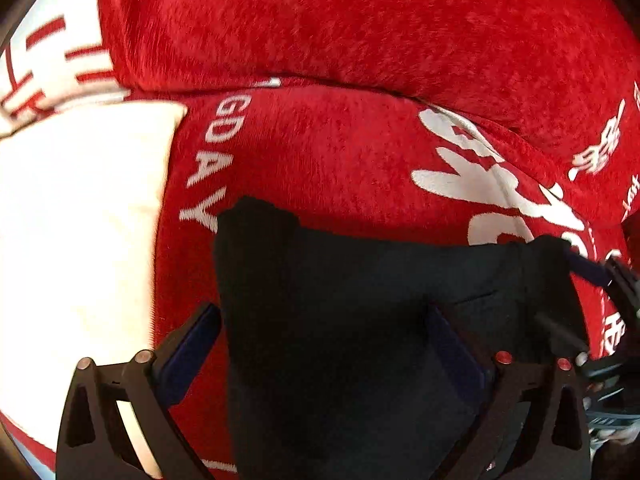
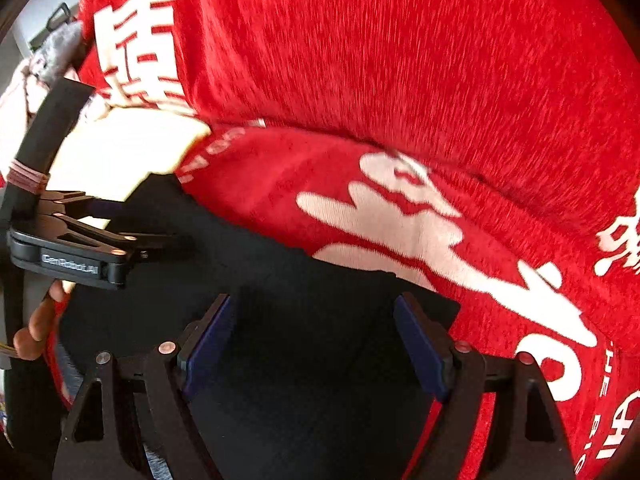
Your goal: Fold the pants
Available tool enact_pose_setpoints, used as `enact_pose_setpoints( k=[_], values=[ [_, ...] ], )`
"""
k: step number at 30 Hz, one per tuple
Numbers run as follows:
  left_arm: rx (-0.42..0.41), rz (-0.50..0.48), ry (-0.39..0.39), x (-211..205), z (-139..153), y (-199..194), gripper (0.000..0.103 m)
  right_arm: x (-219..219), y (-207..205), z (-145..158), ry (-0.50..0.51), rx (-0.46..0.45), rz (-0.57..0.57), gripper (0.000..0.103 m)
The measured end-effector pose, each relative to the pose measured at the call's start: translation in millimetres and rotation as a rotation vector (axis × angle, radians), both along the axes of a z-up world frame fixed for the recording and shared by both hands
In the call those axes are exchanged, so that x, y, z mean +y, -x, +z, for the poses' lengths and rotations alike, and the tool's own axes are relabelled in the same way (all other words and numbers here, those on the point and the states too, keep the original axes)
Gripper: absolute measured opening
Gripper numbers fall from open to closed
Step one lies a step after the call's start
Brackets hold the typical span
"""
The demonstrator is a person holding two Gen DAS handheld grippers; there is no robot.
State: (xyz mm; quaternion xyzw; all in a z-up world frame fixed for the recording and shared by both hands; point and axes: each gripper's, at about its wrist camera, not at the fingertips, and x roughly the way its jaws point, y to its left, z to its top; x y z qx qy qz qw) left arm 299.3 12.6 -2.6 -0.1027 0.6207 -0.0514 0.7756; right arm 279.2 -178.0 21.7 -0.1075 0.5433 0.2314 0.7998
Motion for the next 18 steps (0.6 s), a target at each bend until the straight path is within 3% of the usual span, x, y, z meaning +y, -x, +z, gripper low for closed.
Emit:
enact_pose_setpoints(
  k=[3, 5, 7, 10, 13, 16, 18],
  values=[
    [0.057, 0.039, 0.09, 10, -11, -1, 0.103, -3, 0, -5, -0.019, 0.008, -0.004, 0.091],
    [0.059, 0.031, 0.087, 8, -12, -2, 0.103, -3, -1, -9, -0.017, 0.019, -0.01, 0.092],
    [0.032, 0.007, 0.022, -1, -1, -2, 0.103, 0, -1, -8, 0.002, 0.022, -0.004, 0.092],
    [-0.057, -0.029, -0.136, -12, 30, 11, 0.103, 0, 6, 8, 0.03, 0.003, -0.031, 0.092],
    [-0.13, -0.075, -0.206, -21, 60, 43, 0.103, -5, 39, 34, -0.013, -0.012, -0.014, 0.093],
    [-0.128, -0.138, -0.217, -34, 65, 68, 0.103, -5, 71, 41, -0.042, 0.028, 0.045, 0.099],
    [-0.07, -0.19, -0.235, -45, 51, 76, 0.103, -3, 82, 31, -0.011, 0.069, 0.073, 0.101]
  ],
)
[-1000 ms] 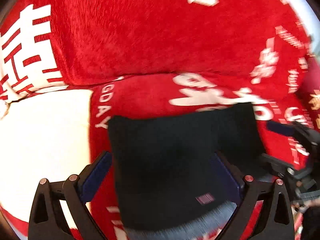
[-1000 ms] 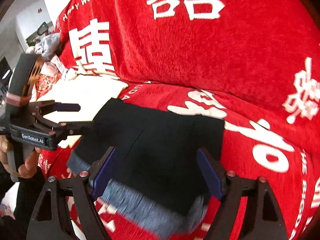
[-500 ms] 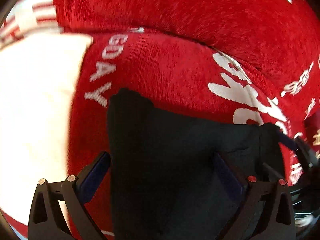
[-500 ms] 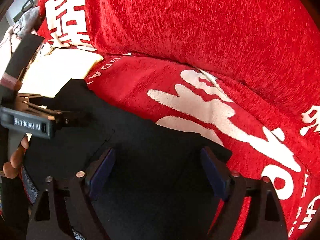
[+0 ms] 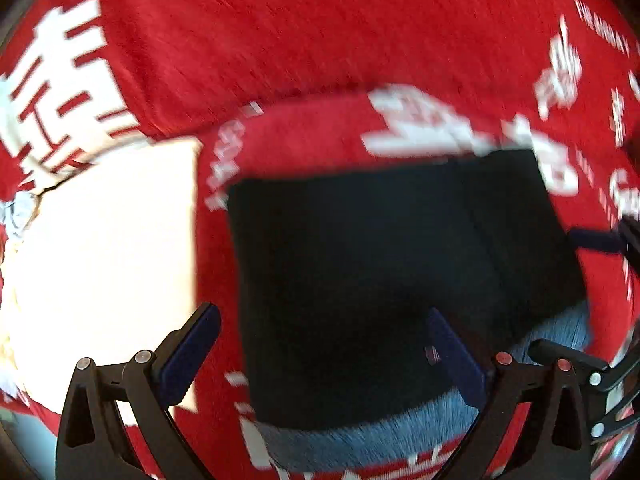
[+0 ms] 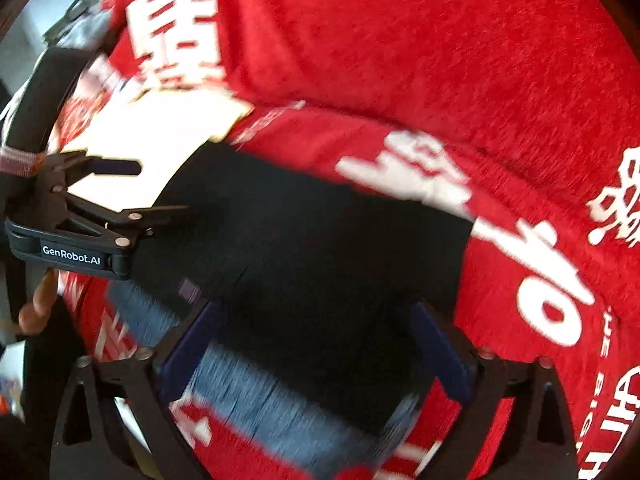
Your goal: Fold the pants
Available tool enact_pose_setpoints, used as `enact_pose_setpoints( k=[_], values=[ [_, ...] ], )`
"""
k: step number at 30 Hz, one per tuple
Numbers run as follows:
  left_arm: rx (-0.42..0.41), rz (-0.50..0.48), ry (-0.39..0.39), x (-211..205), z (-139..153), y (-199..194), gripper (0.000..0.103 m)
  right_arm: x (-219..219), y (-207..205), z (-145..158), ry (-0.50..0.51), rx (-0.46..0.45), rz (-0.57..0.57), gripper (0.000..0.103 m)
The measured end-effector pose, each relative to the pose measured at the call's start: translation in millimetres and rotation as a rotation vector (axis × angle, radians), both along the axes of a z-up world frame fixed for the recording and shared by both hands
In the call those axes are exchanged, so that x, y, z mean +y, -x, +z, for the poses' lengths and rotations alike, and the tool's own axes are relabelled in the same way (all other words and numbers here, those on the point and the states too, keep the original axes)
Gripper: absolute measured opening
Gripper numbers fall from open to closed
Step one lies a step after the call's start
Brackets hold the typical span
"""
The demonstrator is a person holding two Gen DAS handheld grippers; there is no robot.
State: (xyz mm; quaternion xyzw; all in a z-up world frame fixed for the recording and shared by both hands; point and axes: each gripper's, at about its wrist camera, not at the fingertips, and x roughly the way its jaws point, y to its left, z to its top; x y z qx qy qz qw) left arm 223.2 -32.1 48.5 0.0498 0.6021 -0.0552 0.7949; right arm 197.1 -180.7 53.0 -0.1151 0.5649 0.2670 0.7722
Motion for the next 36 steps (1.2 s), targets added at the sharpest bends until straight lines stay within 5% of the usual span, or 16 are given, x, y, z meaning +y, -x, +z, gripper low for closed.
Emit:
enact_pose_setpoints(
  k=[3, 11, 16, 20, 23, 27, 32, 36],
  values=[
    [0.012, -0.022, -0.019, -6, -18, 2, 0.103, 5, 9, -26, 0.125, 0.026, 0.057, 0.103],
    [-0.058, -0.197, -0.066, -19, -2, 0, 0.103, 2, 2, 12, 0.123, -0.125, 0.237, 0.103],
    [-0.06, -0.226, -0.059, -22, -12, -10, 0.103, 16, -29, -13, 0.143, -0.053, 0.313, 0.103],
    [-0.063, -0.227, -0.06, -21, -11, -10, 0.103, 12, -37, -32, 0.107, -0.003, 0.299, 0.103],
    [-0.077, -0.19, -0.036, -14, 1, -5, 0.103, 3, -33, -18, 0.117, -0.02, 0.208, 0.103],
    [-0.096, -0.132, 0.095, 1, 19, 22, 0.103, -11, 21, 19, 0.024, -0.113, 0.174, 0.103],
    [-0.059, -0.079, 0.053, -2, -3, 39, 0.103, -16, 70, 22, -0.057, -0.129, 0.099, 0.103],
    [-0.029, -0.058, 0.028, -8, -24, 39, 0.103, -16, 79, -10, -0.045, -0.096, 0.072, 0.103]
  ],
)
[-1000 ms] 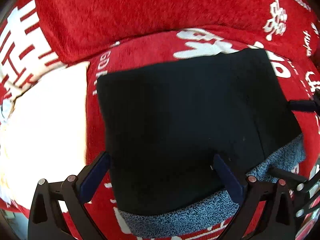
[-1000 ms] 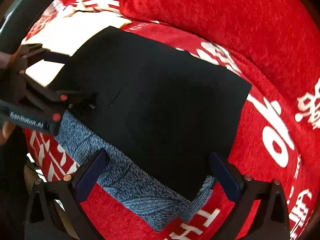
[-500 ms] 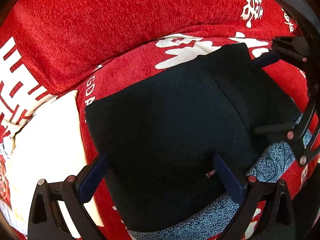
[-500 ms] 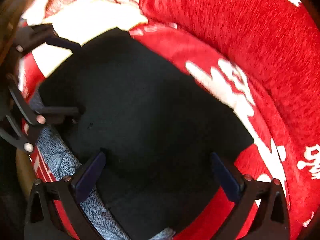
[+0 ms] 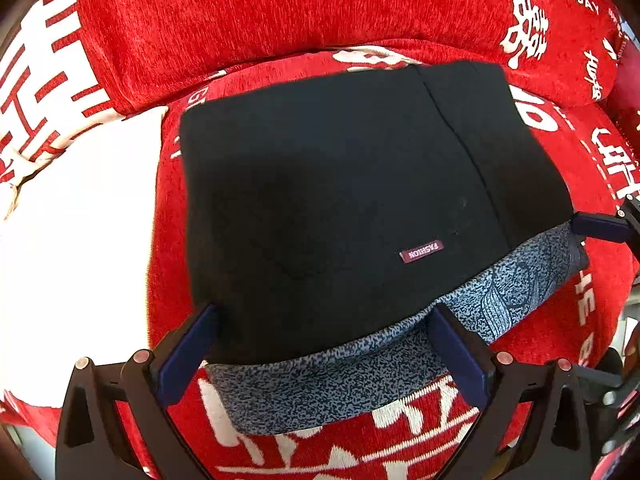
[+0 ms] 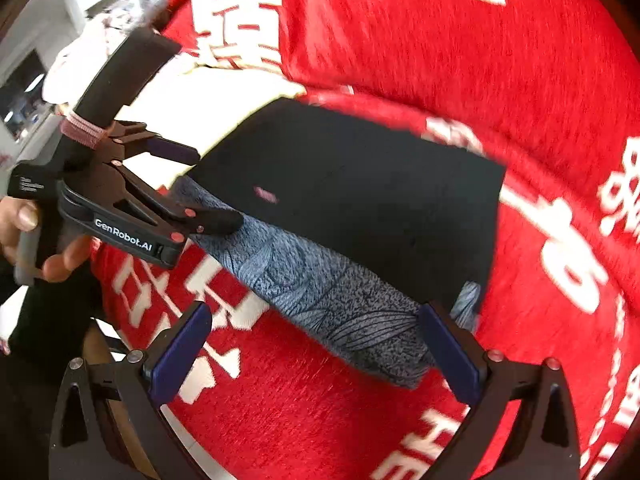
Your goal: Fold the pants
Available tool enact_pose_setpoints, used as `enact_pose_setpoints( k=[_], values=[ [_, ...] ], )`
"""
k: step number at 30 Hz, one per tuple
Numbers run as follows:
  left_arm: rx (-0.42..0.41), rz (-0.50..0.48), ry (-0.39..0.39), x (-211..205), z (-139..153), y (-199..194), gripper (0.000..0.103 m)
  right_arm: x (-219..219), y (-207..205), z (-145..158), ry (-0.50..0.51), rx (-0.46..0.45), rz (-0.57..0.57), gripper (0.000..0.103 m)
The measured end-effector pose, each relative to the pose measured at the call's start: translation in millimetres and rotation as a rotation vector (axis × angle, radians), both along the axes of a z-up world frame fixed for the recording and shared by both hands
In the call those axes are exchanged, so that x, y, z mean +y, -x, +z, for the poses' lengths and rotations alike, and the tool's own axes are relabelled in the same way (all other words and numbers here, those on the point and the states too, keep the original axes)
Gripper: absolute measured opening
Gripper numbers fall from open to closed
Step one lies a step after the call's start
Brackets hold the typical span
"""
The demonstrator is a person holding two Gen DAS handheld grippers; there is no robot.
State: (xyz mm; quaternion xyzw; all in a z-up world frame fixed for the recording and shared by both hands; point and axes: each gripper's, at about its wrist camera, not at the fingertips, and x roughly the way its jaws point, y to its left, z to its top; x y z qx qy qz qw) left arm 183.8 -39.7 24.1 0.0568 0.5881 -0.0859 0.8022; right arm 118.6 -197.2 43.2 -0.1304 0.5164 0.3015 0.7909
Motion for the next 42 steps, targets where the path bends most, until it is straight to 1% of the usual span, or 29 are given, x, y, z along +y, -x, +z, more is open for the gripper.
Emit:
enact_pose_setpoints(
  k=[1, 3, 4, 6, 7, 8, 9, 11, 12, 13, 15, 17, 18, 19, 20, 21, 22, 23, 24, 25, 26, 27, 28, 29, 31, 33, 36, 38, 42],
  values=[
    [-0.005, 0.0, -0.013, -2, 3, 1, 0.103, 2, 2, -1, 0.012, -0.018, 0.006, 0.103],
    [-0.012, 0.012, 0.0, 0, 13, 3, 0.103, 4, -1, 5, 0.012, -0.002, 0.007, 0.103],
    [-0.034, 0.013, 0.015, 2, 21, 4, 0.103, 2, -4, 12, -0.009, 0.006, 0.008, 0.103],
    [-0.07, 0.017, 0.01, 6, 32, 5, 0.103, -4, -5, 31, -0.065, -0.026, 0.015, 0.103],
    [-0.072, 0.023, -0.005, 8, 32, 3, 0.103, -7, -8, 39, -0.08, -0.045, 0.012, 0.103],
    [-0.059, 0.034, -0.021, 9, 28, 0, 0.103, -7, -12, 40, -0.087, -0.039, 0.006, 0.103],
    [-0.034, 0.044, -0.014, 11, 20, -3, 0.103, -8, -17, 38, -0.096, -0.017, -0.002, 0.103],
    [0.001, 0.064, 0.048, 18, 10, -4, 0.103, -5, -25, 20, -0.095, 0.06, -0.023, 0.103],
    [0.02, 0.081, 0.081, 22, 7, -5, 0.103, -3, -27, 10, -0.069, 0.084, -0.04, 0.103],
    [0.022, 0.097, 0.094, 26, 7, -5, 0.103, 1, -25, 5, -0.025, 0.06, -0.054, 0.103],
    [0.008, 0.122, 0.086, 28, 14, -1, 0.103, 8, -19, 11, 0.001, 0.019, -0.061, 0.103],
    [-0.05, 0.131, 0.065, 32, 30, 2, 0.103, 8, -16, 25, -0.022, 0.012, -0.088, 0.103],
    [-0.068, 0.149, 0.066, 35, 35, 0, 0.103, 9, -17, 32, -0.024, -0.01, -0.101, 0.103],
    [-0.077, 0.192, 0.069, 42, 41, -8, 0.103, 9, -22, 39, -0.012, -0.043, -0.123, 0.103],
    [-0.073, 0.267, 0.067, 52, 43, -19, 0.103, 7, -34, 46, 0.011, -0.077, -0.175, 0.103],
    [-0.064, 0.315, 0.063, 58, 43, -27, 0.103, 6, -44, 47, 0.022, -0.083, -0.215, 0.103],
    [-0.043, 0.362, 0.046, 63, 38, -37, 0.103, 4, -58, 48, 0.031, -0.077, -0.273, 0.103],
    [-0.006, 0.386, 0.015, 63, 29, -44, 0.103, 1, -74, 44, 0.041, -0.057, -0.339, 0.103],
    [0.043, 0.388, -0.017, 61, 18, -50, 0.103, 0, -85, 37, 0.057, -0.026, -0.382, 0.103],
    [0.074, 0.373, -0.01, 58, 9, -54, 0.103, 0, -98, 22, 0.09, 0.022, -0.412, 0.103],
    [0.075, 0.357, 0.014, 55, 8, -53, 0.103, 2, -108, -2, 0.164, 0.098, -0.438, 0.103],
    [0.074, 0.347, 0.011, 53, 10, -51, 0.103, 4, -115, -14, 0.196, 0.138, -0.444, 0.103],
    [0.055, 0.345, -0.012, 50, 18, -44, 0.103, 2, -113, -21, 0.187, 0.161, -0.454, 0.103],
    [0.03, 0.339, -0.015, 48, 25, -37, 0.103, -3, -108, -15, 0.156, 0.137, -0.485, 0.103],
    [-0.028, 0.31, -0.026, 40, 42, -16, 0.103, -9, -92, 6, 0.108, 0.092, -0.527, 0.103],
    [-0.066, 0.303, -0.043, 36, 54, 4, 0.103, -13, -67, 29, 0.066, 0.05, -0.529, 0.103],
    [-0.093, 0.299, -0.051, 25, 62, 25, 0.103, -12, -31, 54, 0.065, 0.002, -0.556, 0.103],
    [-0.119, 0.307, -0.03, 21, 67, 39, 0.103, -11, -17, 60, 0.065, -0.007, -0.576, 0.103],
    [-0.143, 0.299, -0.004, 18, 69, 46, 0.103, -10, -2, 61, 0.092, -0.035, -0.613, 0.103]
  ],
)
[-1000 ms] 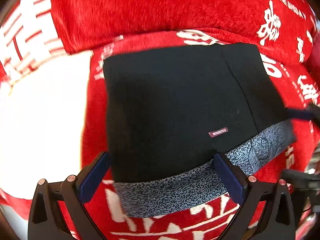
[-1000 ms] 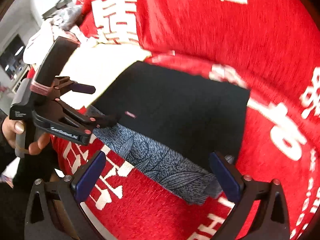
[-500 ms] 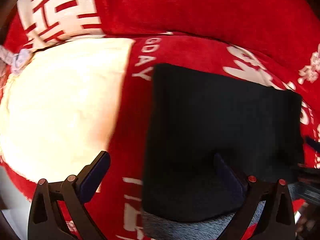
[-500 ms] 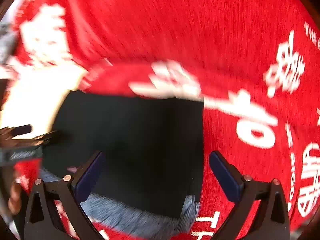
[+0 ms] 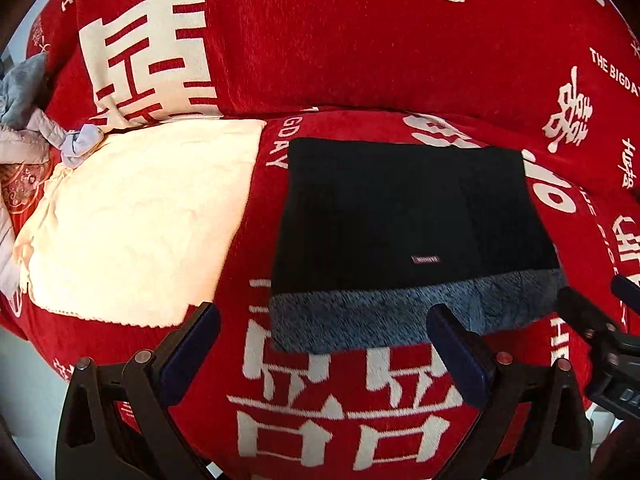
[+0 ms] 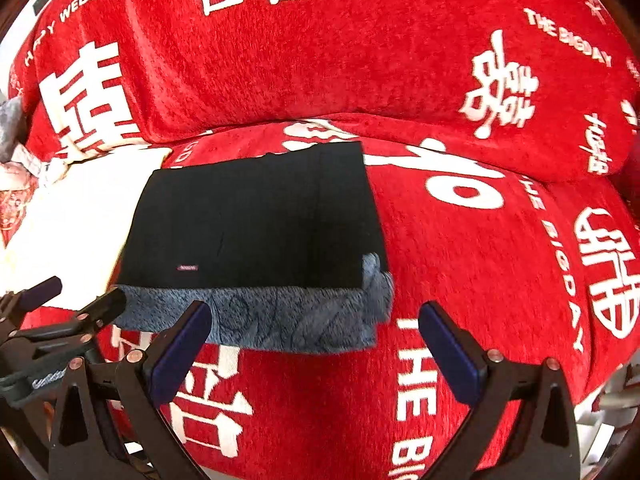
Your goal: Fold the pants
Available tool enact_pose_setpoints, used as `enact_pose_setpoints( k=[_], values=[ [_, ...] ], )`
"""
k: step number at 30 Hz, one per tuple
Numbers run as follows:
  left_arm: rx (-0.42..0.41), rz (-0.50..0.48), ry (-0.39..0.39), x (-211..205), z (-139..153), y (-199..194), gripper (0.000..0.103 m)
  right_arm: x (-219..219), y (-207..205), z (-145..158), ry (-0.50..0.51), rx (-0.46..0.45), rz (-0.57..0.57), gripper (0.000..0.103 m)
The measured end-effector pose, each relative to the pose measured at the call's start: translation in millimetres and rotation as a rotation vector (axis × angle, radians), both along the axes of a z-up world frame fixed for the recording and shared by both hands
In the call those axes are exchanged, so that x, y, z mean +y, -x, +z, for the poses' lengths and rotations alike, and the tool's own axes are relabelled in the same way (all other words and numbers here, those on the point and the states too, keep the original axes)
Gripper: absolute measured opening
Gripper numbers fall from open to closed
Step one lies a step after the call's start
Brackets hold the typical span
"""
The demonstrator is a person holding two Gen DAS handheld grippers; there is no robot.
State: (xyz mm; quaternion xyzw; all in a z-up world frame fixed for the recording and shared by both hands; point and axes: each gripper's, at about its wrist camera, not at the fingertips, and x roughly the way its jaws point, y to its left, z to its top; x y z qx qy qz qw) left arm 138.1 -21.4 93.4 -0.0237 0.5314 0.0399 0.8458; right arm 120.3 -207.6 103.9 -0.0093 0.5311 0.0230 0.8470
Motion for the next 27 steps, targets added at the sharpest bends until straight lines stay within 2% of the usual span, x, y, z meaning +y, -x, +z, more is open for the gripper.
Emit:
enact_pose_setpoints(
  k=[4, 6, 8, 14, 20, 27],
  values=[
    [-0.04, 0.017, 0.023, 4, 5, 8, 0.103, -3, 6, -8, -0.005, 0.021, -0.012, 0.103],
    [-0.093, 0.049, 0.054, 10, 8, 14, 0.103, -3, 9, -10, 0.019, 0.018, -0.018, 0.103],
    [-0.136, 0.088, 0.047, 13, 8, 21, 0.103, -2, 11, -12, 0.011, 0.019, -0.02, 0.103],
    [-0.095, 0.067, 0.063, 16, 2, 23, 0.103, 5, 12, -19, 0.02, 0.031, -0.008, 0.103],
    [-0.069, 0.044, 0.009, 7, -3, 27, 0.103, 10, 13, -22, 0.028, 0.036, 0.003, 0.103],
    [-0.034, 0.022, 0.012, 5, -12, 23, 0.103, 14, 11, -27, 0.044, 0.053, 0.014, 0.103]
  ],
)
